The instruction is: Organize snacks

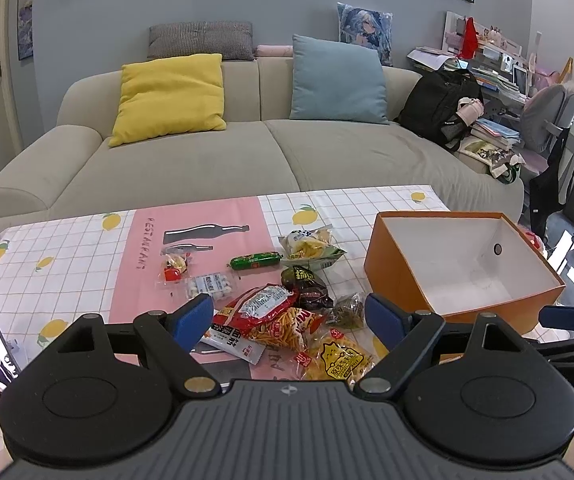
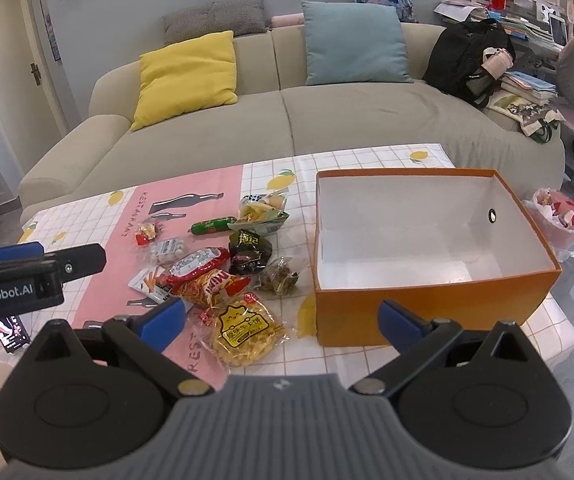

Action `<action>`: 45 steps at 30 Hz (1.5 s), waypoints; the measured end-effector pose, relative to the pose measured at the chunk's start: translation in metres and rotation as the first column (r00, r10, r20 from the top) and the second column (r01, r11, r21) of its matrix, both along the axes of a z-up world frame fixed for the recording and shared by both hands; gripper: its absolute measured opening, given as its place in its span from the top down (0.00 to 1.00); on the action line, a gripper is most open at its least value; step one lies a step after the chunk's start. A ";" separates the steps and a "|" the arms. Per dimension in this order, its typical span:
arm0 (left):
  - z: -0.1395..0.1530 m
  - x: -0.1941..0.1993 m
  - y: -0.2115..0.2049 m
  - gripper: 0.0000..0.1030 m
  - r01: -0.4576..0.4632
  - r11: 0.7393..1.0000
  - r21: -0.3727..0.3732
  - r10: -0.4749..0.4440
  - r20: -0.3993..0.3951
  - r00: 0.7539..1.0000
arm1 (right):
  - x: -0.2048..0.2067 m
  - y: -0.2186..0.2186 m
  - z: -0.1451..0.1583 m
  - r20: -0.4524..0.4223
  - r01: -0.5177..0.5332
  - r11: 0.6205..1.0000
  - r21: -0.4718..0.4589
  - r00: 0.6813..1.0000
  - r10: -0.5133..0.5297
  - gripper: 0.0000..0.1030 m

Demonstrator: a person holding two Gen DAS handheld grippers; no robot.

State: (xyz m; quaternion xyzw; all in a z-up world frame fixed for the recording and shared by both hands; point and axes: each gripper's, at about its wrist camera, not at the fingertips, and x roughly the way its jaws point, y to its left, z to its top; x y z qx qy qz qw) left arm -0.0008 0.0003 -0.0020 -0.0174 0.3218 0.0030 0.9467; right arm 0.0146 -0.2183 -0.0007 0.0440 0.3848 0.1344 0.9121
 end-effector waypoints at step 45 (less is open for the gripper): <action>0.002 0.001 -0.004 0.03 0.027 1.000 -0.004 -0.027 -0.023 0.999 | 0.000 -0.003 0.000 -0.008 0.013 0.999 -0.033 1.000 -0.013 0.03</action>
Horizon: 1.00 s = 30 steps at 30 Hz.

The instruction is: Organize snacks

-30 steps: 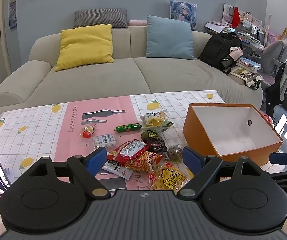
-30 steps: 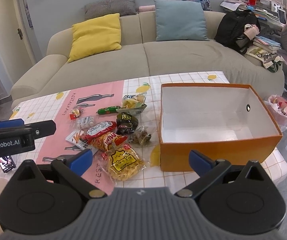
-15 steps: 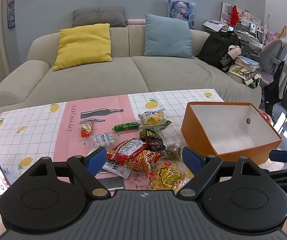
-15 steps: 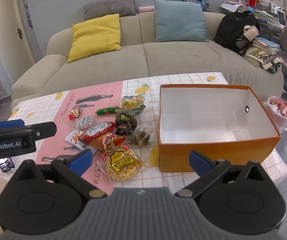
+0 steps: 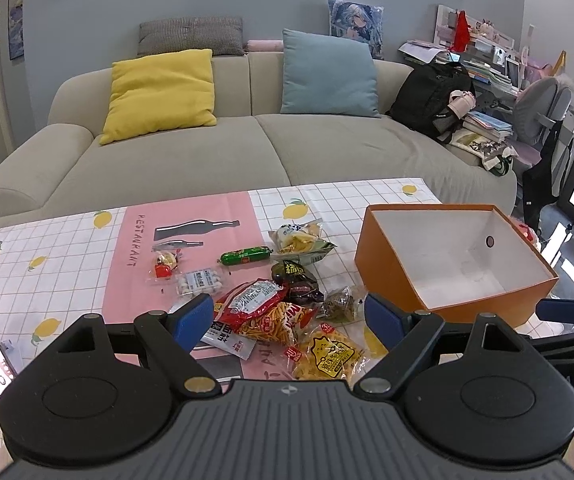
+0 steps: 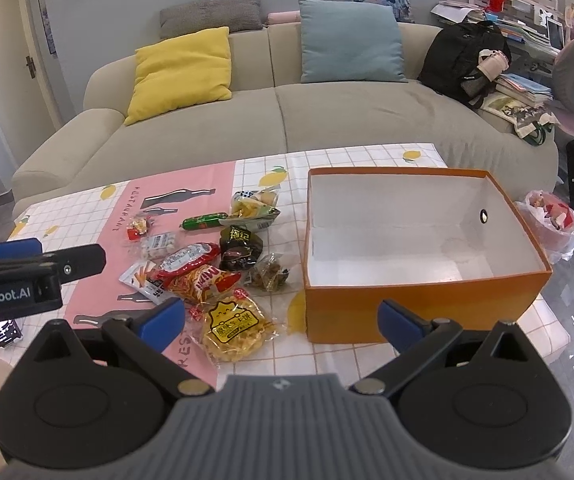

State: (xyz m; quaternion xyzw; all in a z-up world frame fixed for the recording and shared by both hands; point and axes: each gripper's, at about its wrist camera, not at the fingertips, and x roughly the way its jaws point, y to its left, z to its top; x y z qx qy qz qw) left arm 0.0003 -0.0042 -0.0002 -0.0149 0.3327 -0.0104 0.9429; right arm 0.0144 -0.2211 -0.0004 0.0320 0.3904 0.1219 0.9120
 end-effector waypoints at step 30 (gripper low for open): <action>-0.027 0.030 0.032 0.41 0.048 0.999 -0.026 -0.052 -0.220 0.974 | 0.021 0.038 -0.027 0.035 -0.204 0.977 -0.059 0.978 0.207 0.34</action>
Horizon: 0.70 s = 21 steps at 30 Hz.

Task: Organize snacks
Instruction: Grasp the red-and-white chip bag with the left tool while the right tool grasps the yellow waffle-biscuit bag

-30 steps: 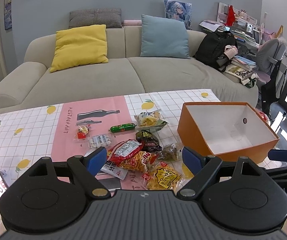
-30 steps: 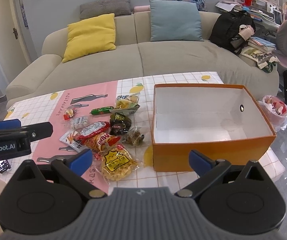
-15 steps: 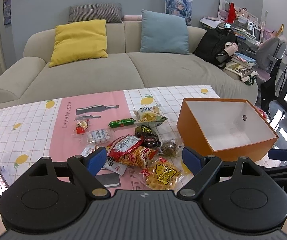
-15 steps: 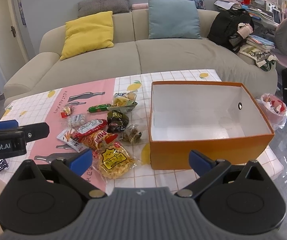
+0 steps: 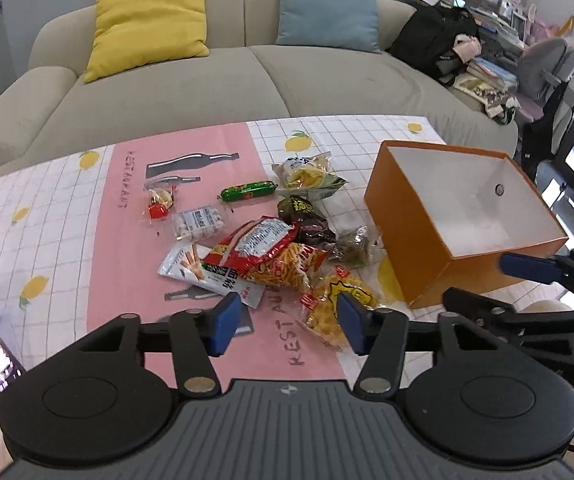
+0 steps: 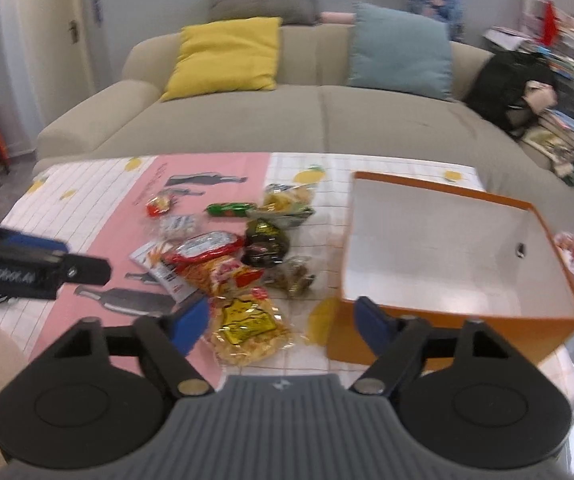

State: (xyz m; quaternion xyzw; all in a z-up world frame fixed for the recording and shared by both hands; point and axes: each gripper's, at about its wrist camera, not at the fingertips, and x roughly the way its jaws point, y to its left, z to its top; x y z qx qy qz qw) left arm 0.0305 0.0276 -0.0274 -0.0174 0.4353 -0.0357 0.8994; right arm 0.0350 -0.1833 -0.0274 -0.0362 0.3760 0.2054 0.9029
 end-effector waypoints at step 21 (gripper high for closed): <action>-0.064 0.066 0.025 0.37 0.174 0.985 0.005 -0.172 -0.120 0.978 | 0.066 0.079 -0.095 -0.218 -0.307 0.942 -0.136 0.937 0.274 0.27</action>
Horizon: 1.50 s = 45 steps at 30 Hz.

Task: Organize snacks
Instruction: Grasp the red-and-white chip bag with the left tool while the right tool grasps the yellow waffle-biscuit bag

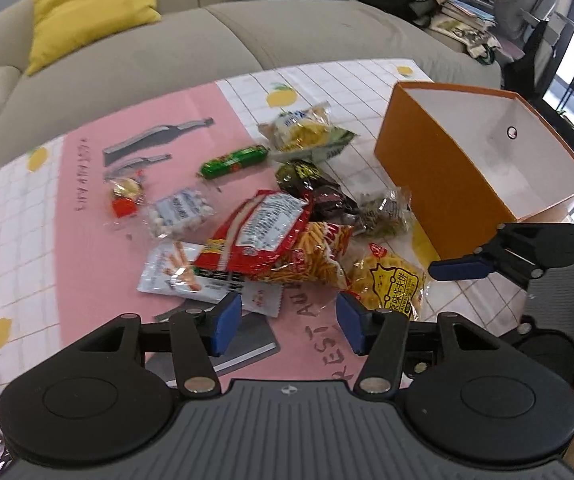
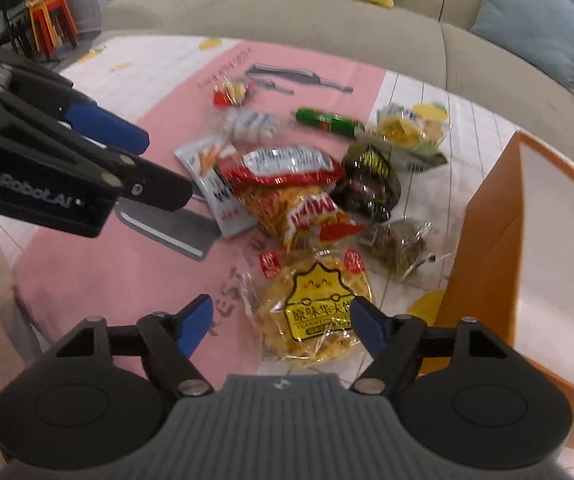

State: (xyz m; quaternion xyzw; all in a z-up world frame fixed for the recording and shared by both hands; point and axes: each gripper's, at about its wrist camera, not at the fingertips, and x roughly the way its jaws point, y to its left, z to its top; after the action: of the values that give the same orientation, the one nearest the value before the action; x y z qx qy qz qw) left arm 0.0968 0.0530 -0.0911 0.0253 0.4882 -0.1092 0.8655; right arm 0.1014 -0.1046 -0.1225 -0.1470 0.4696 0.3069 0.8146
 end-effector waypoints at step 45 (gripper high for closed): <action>-0.015 -0.012 -0.009 0.85 0.012 0.978 0.206 -0.006 -0.028 1.000 | 0.010 0.003 -0.023 -0.042 0.050 0.997 -0.053 0.998 -0.052 0.27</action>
State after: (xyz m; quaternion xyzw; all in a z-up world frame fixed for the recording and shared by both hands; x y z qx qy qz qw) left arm 0.0851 0.0436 -0.1061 0.1158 0.5082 -0.0623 0.8511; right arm 0.1109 -0.1017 -0.1457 -0.1495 0.4985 0.2767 0.8078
